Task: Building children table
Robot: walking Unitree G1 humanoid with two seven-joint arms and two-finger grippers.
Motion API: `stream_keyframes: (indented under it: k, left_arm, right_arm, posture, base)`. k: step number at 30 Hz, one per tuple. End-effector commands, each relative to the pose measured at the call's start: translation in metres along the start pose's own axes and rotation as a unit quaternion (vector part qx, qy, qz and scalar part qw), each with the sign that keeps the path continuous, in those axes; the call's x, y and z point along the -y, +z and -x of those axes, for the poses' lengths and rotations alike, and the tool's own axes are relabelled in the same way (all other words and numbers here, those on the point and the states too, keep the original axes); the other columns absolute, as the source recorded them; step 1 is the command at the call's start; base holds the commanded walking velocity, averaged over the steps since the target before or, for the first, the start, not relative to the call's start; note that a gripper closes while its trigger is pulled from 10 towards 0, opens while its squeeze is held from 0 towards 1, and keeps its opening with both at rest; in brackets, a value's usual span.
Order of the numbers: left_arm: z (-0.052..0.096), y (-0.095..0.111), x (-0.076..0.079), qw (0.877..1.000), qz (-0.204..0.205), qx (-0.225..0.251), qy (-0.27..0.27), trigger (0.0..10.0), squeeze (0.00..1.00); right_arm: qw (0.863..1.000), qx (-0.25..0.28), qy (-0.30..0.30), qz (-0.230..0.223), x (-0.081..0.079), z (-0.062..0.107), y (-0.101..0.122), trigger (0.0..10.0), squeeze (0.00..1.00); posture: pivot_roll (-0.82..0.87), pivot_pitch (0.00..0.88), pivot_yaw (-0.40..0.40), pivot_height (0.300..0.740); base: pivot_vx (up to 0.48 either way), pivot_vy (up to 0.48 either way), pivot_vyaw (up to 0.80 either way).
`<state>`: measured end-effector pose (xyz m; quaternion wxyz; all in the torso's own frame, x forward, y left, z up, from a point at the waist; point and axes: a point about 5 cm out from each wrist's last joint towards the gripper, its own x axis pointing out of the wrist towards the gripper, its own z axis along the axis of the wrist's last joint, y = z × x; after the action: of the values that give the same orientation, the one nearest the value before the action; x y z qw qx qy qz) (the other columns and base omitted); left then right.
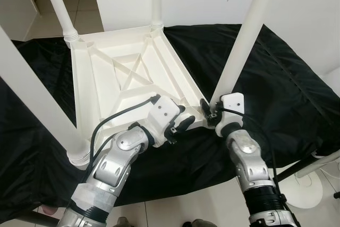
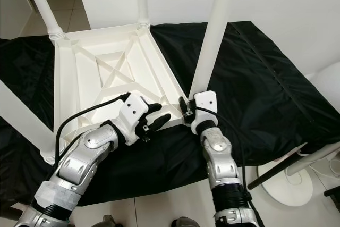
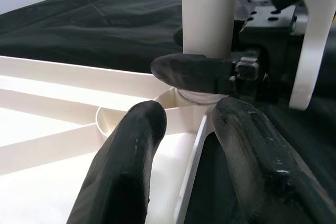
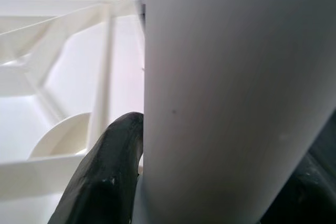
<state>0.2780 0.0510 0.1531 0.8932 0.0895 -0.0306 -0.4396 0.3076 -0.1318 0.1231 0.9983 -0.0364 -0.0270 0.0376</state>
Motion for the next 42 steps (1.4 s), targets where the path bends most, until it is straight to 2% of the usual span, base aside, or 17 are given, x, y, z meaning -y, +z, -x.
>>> stream_keyframes:
  k: [1,3,5,10,11,20,23,26,27,29,30,35,42]
  left_arm:
    - [0.0,0.0,0.003,1.0,0.0,-0.002,-0.015,10.0,0.0]
    - [0.0,0.001,0.003,1.0,0.0,-0.001,-0.015,10.0,0.0]
    - [0.0,0.001,0.003,1.0,0.0,-0.001,-0.015,10.0,0.0]
    - [0.0,0.001,0.005,1.0,0.001,0.0,-0.016,10.0,0.0]
    - [0.0,0.001,0.004,1.0,0.001,0.0,-0.017,10.0,0.0]
    - [0.0,0.001,0.003,1.0,-0.001,0.001,-0.017,10.0,0.0]
    - [0.0,0.002,0.004,1.0,-0.001,0.001,-0.018,10.0,0.0]
    - [0.0,0.002,0.003,1.0,-0.002,0.001,-0.019,10.0,0.0]
    - [0.0,0.002,0.003,1.0,-0.002,0.001,-0.018,10.0,0.0]
    - [-0.001,0.003,0.001,1.0,-0.001,0.002,-0.018,10.0,0.0]
    - [-0.001,0.003,0.001,1.0,-0.001,0.002,-0.018,10.0,0.0]
    - [-0.001,0.004,0.001,1.0,-0.002,0.004,-0.02,10.0,0.0]
    - [-0.002,0.005,0.001,1.0,-0.001,0.005,-0.02,10.0,0.0]
  right_arm:
    - [0.997,-0.055,-0.048,-0.017,-0.003,0.008,-0.02,10.0,0.0]
    - [0.997,-0.05,-0.041,-0.044,-0.013,0.008,-0.017,10.0,0.0]
    - [0.997,-0.046,-0.035,-0.056,-0.017,0.007,-0.015,10.0,0.0]
    - [0.997,-0.037,-0.033,-0.063,-0.015,0.008,-0.008,10.0,0.0]
    - [0.997,-0.026,-0.02,-0.071,-0.013,0.009,-0.005,10.0,1.0]
    - [0.997,0.0,0.005,-0.075,-0.009,0.012,0.003,10.0,1.0]
    - [0.997,0.024,0.034,-0.064,0.003,0.017,0.008,10.0,1.0]
    - [0.995,0.022,0.076,-0.056,0.009,0.021,0.006,10.0,0.99]
    - [0.995,0.023,0.084,-0.054,0.01,0.021,0.006,10.0,0.0]
    - [0.99,0.029,0.137,-0.032,0.02,0.022,0.007,10.0,0.0]
    - [0.99,0.029,0.137,-0.032,0.02,0.022,0.007,10.0,0.0]
    - [0.978,0.035,0.204,0.012,0.041,0.016,0.015,10.0,0.0]
    - [0.96,0.021,0.275,0.041,0.044,0.004,0.015,10.0,0.0]
  posture:
    - [-0.09,0.027,0.016,0.74]
    - [-0.09,0.026,0.015,0.74]
    - [-0.09,0.026,0.015,0.74]
    - [-0.09,0.022,0.015,0.74]
    - [-0.09,0.021,0.016,0.74]
    - [-0.09,0.021,0.014,0.74]
    - [-0.09,0.021,0.014,0.74]
    - [-0.09,0.021,0.014,0.74]
    - [-0.09,0.021,0.014,0.74]
    - [-0.09,0.025,0.027,0.74]
    - [-0.09,0.025,0.027,0.74]
    - [-0.1,0.031,0.026,0.74]
    - [-0.09,0.029,0.027,0.74]
  base:
    - [0.0,0.0,0.0]
    - [0.0,0.0,0.0]
    - [0.0,0.0,0.0]
    - [0.0,0.0,0.0]
    - [0.0,0.0,0.0]
    - [0.0,0.0,0.0]
    - [0.0,0.0,0.0]
    - [0.0,0.0,0.0]
    - [0.0,0.0,0.0]
    - [0.0,0.0,0.0]
    - [0.0,0.0,0.0]
    - [0.0,0.0,0.0]
    - [0.0,0.0,0.0]
